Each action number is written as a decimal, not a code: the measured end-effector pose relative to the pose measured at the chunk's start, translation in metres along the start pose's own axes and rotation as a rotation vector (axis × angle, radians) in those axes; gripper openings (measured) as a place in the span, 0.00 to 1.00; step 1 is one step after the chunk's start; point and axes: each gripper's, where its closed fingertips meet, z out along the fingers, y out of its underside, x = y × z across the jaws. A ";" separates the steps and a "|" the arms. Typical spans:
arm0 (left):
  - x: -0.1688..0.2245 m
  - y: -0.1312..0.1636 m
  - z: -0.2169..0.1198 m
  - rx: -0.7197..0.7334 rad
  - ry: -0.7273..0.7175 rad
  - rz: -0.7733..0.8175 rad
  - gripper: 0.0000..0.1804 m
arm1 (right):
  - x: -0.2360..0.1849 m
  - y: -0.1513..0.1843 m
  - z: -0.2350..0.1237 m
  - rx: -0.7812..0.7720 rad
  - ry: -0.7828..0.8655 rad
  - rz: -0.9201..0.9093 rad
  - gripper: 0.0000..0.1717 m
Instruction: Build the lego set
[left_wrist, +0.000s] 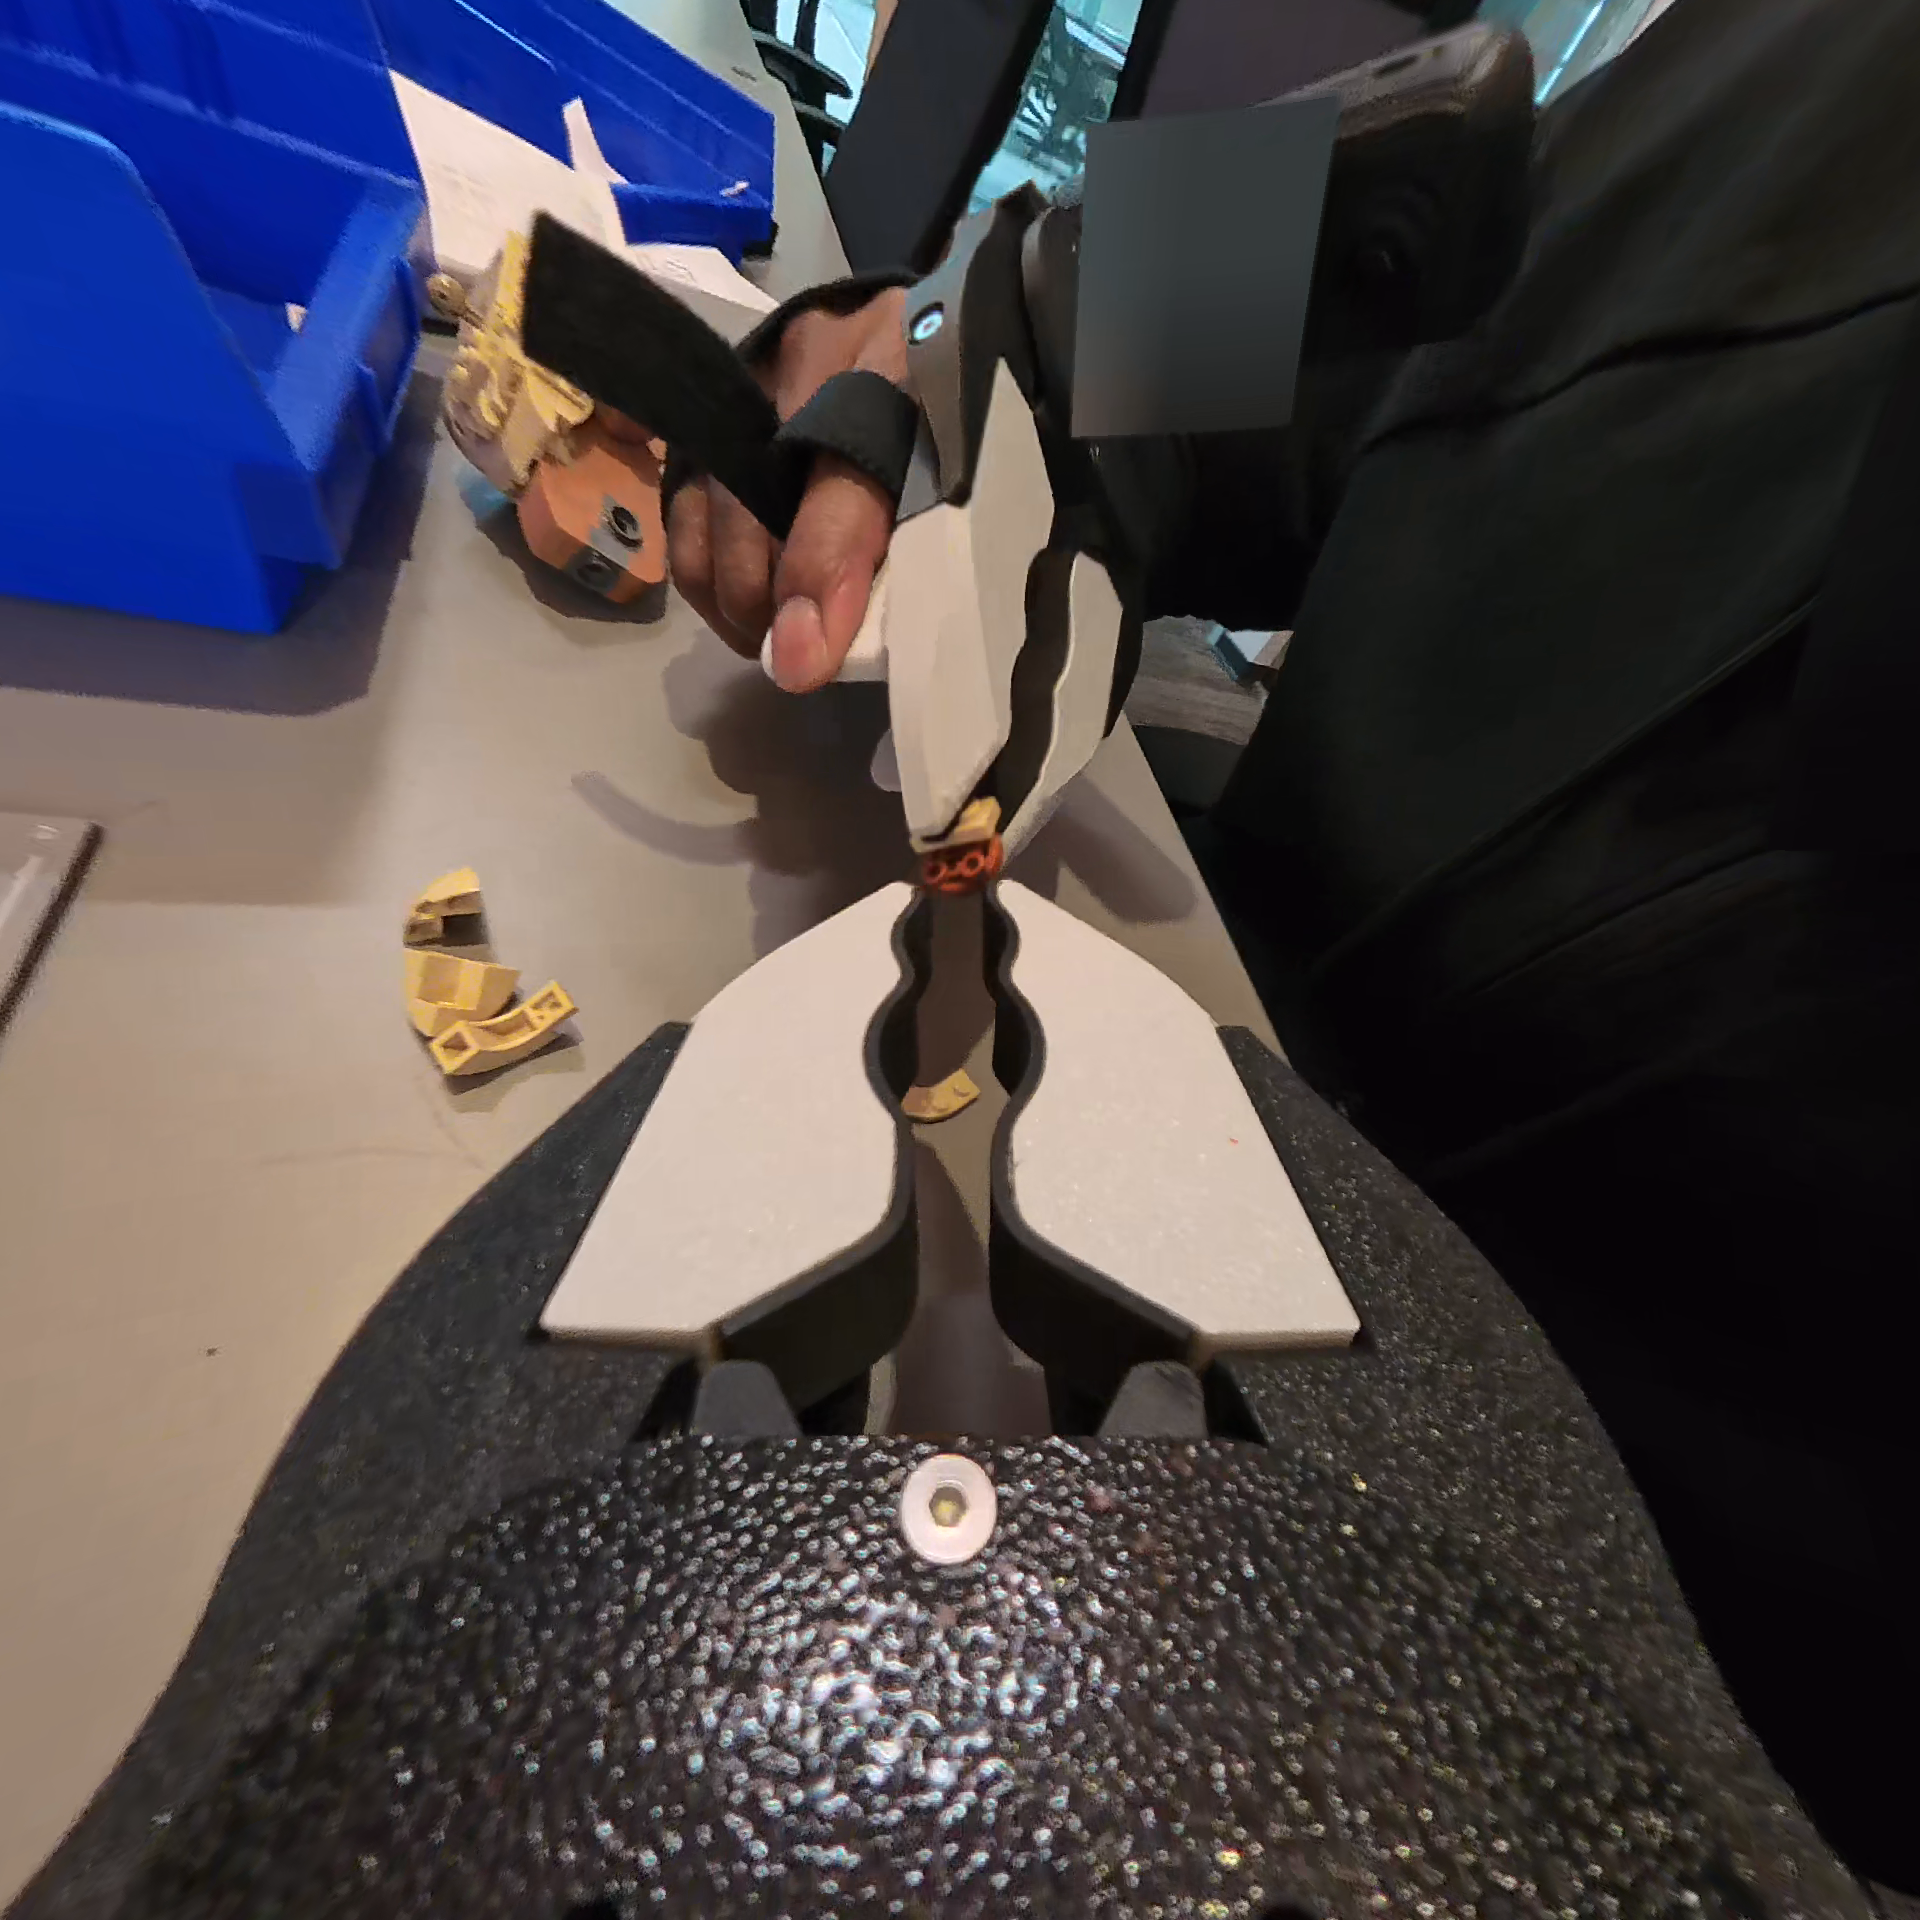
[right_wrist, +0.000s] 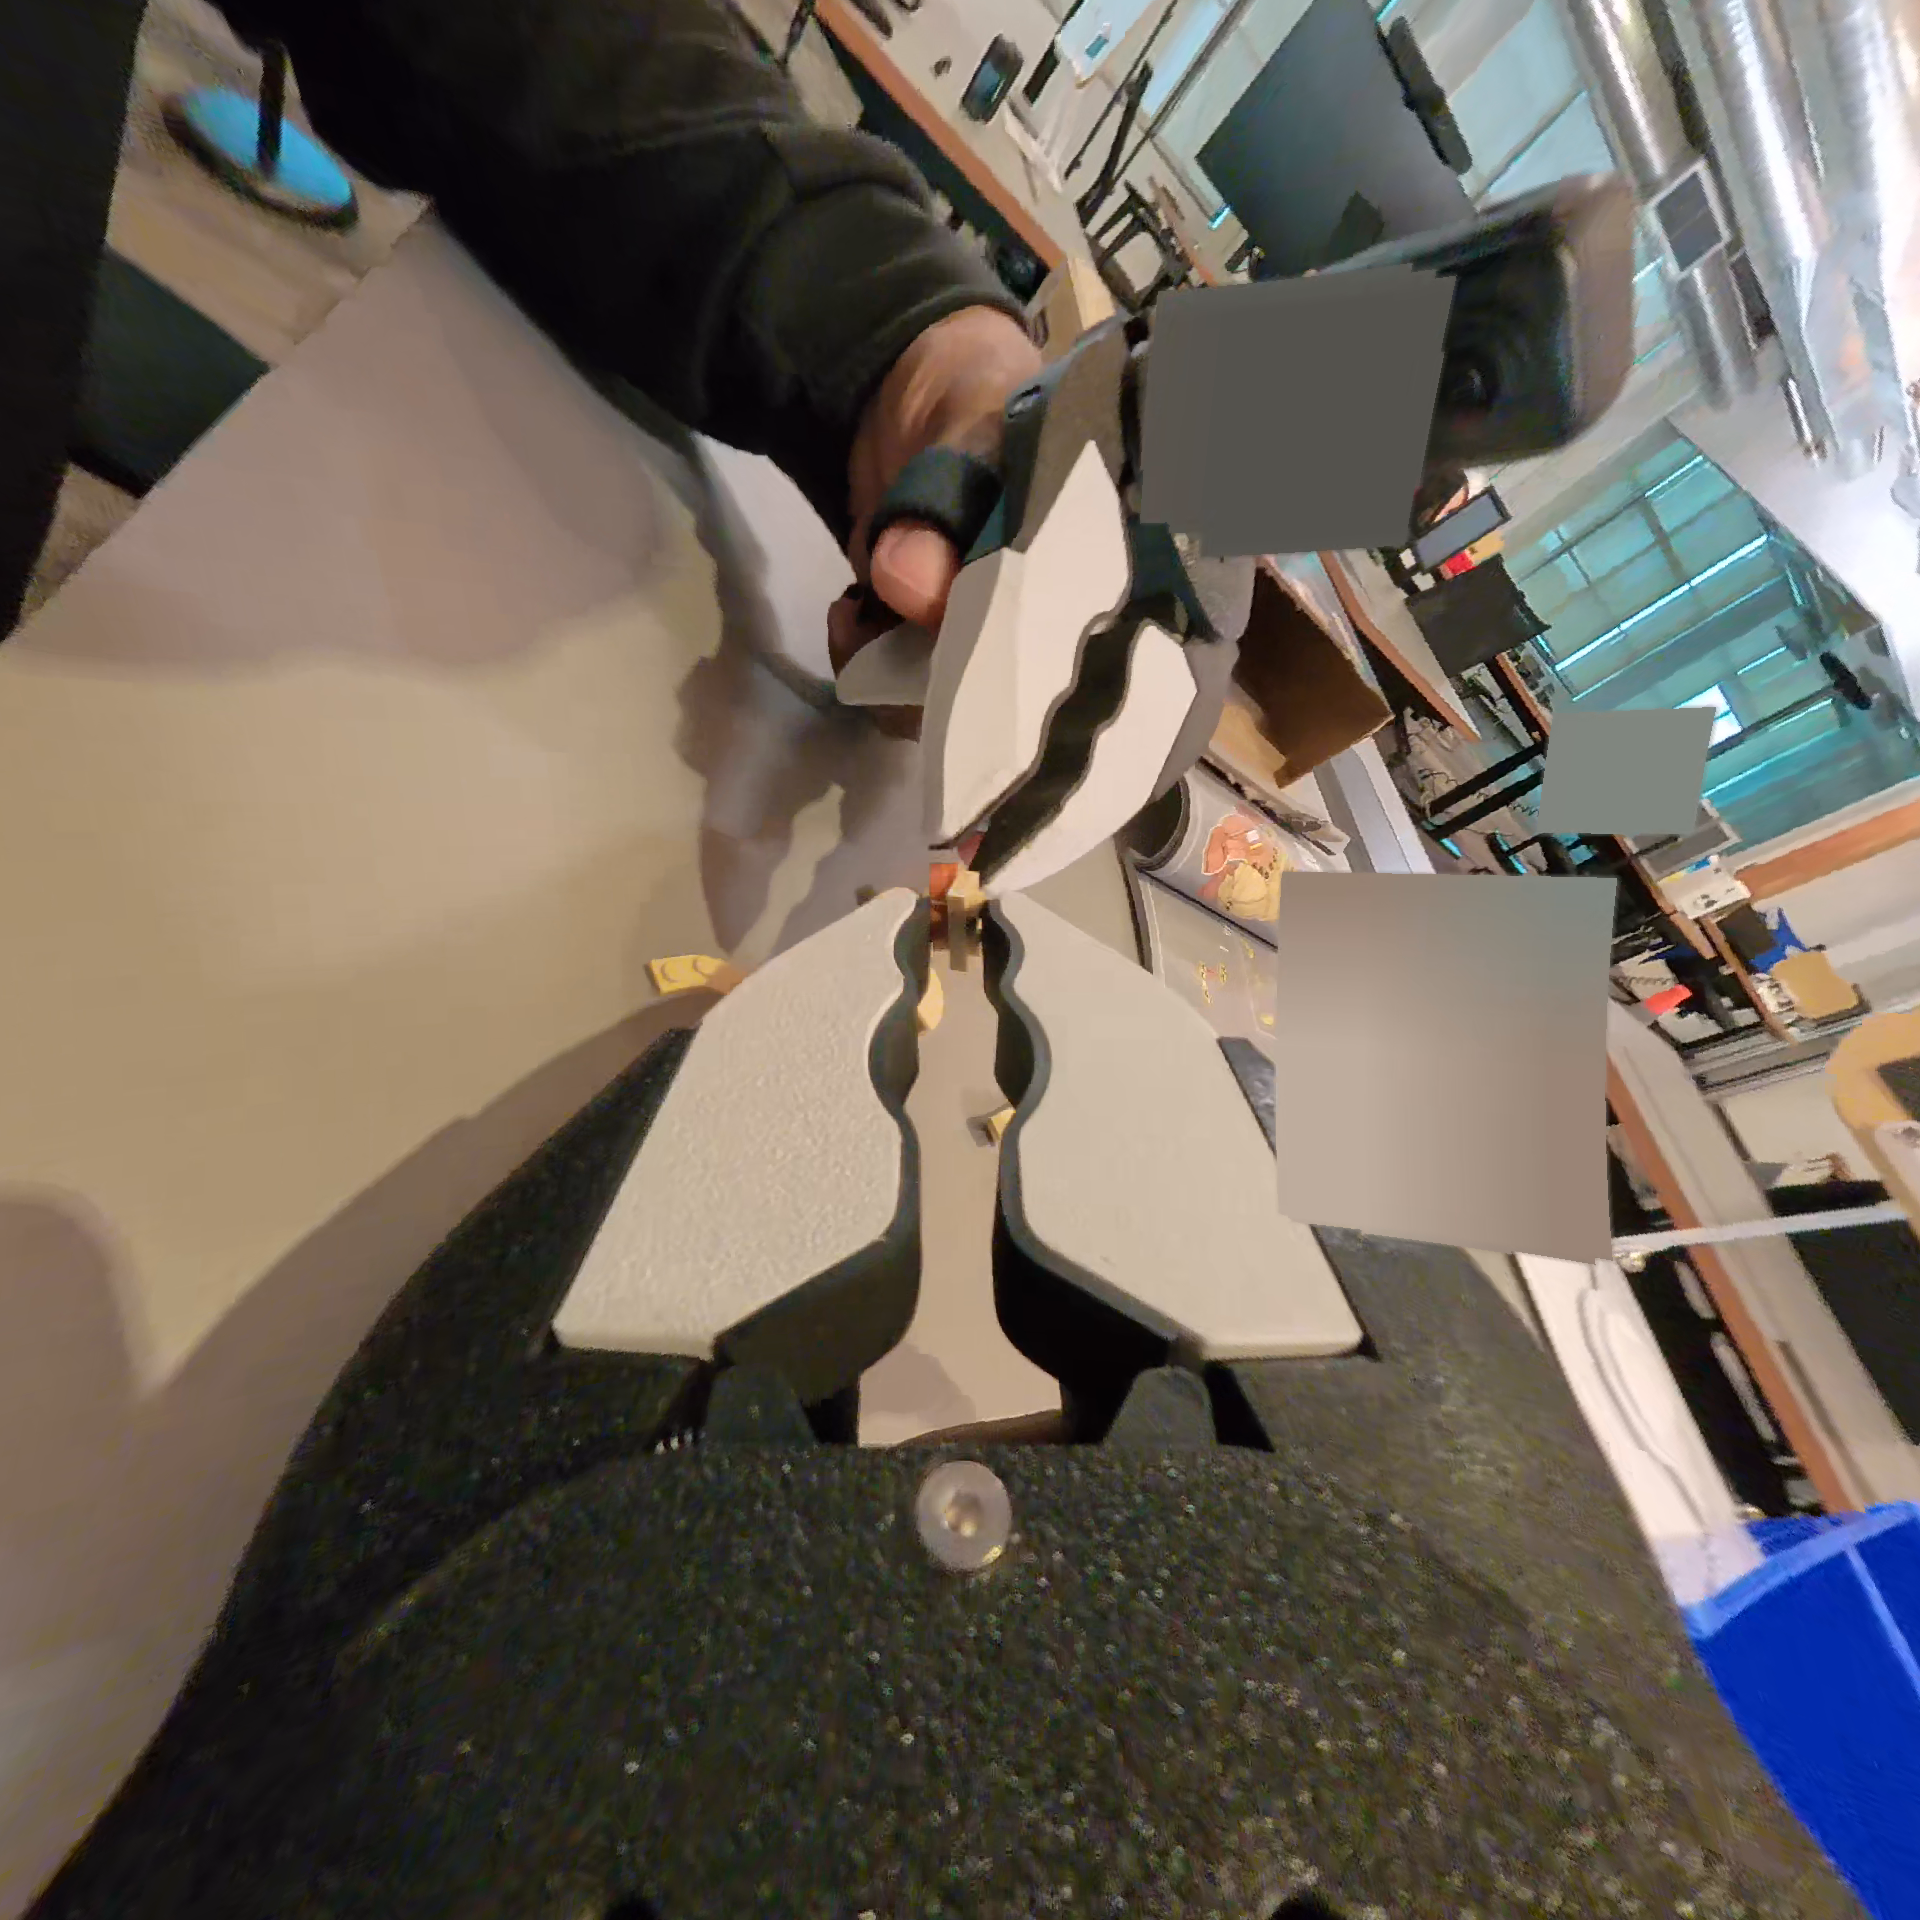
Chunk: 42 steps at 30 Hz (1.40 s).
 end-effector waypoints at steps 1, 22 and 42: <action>-0.002 -0.001 -0.001 -0.003 -0.017 0.020 0.05 | 0.002 -0.001 -0.001 0.016 0.001 0.032 0.05; -0.009 -0.007 0.006 -0.044 -0.273 0.433 0.03 | 0.010 0.000 -0.003 0.072 -0.054 0.287 0.05; -0.011 -0.010 0.007 -0.045 -0.314 0.445 0.02 | 0.009 0.002 -0.003 0.049 -0.063 0.296 0.06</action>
